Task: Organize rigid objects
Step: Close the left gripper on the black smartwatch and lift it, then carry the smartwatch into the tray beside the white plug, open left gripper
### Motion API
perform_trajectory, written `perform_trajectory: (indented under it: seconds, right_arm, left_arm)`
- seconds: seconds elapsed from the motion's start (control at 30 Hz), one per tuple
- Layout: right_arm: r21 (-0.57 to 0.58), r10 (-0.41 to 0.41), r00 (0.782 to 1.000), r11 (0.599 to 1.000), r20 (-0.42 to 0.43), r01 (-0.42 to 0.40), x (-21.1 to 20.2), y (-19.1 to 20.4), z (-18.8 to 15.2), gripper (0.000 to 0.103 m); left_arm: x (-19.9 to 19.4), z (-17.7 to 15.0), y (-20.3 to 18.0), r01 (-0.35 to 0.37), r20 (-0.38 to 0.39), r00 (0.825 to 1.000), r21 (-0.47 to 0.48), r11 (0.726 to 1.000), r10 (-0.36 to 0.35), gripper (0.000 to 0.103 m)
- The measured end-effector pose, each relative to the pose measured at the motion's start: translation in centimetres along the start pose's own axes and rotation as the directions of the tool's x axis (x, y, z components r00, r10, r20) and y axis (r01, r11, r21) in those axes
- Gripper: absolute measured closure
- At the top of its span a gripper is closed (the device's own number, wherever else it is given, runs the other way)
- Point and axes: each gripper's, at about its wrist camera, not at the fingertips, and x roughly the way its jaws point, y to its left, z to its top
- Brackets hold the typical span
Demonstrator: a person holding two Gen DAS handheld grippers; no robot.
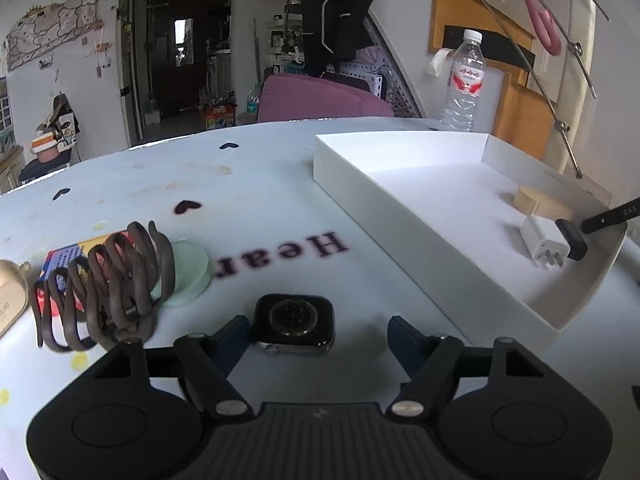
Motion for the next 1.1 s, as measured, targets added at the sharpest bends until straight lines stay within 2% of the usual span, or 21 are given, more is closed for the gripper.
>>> perform_trajectory:
  seconds: [0.13,0.37,0.53,0.63,0.77,0.87,1.1]
  right_arm:
    - [0.001,0.0,1.0,1.0,0.0,0.0,0.0,0.0,0.0,0.098]
    - [0.002,0.0,1.0,1.0,-0.001,0.0,0.0,0.0,0.0,0.099]
    - [0.001,0.0,1.0,1.0,0.0,0.0,0.0,0.0,0.0,0.099]
    - [0.0,0.0,1.0,1.0,-0.001,0.0,0.0,0.0,0.0,0.099]
    - [0.0,-0.001,1.0,1.0,-0.001,0.001,0.0,0.0,0.0,0.099]
    - [0.001,0.0,1.0,1.0,0.0,0.0,0.0,0.0,0.0,0.099]
    - [0.001,-0.001,1.0,1.0,0.0,0.001,0.0,0.0,0.0,0.099]
  left_arm:
    - [0.3,0.4,-0.1,-0.04,-0.005,0.999,-0.019,0.999,0.04,0.037]
    - [1.3,1.3,0.1,-0.09,-0.002,0.996,-0.011,0.996,0.09,0.056]
    - [0.9,1.4,-0.2,-0.124,-0.001,0.992,-0.033,0.992,0.124,0.056]
    - [0.1,2.5,-0.9,-0.14,0.037,0.989,-0.045,0.989,0.142,0.056]
    - [-1.4,5.6,-3.0,-0.099,0.116,0.988,-0.035,0.994,0.102,0.056]
    - [-1.4,8.0,-5.3,-0.038,0.145,0.989,-0.015,0.999,0.039,0.056]
    - [2.2,11.8,-11.9,0.095,0.102,0.99,0.065,0.993,-0.101,0.056]
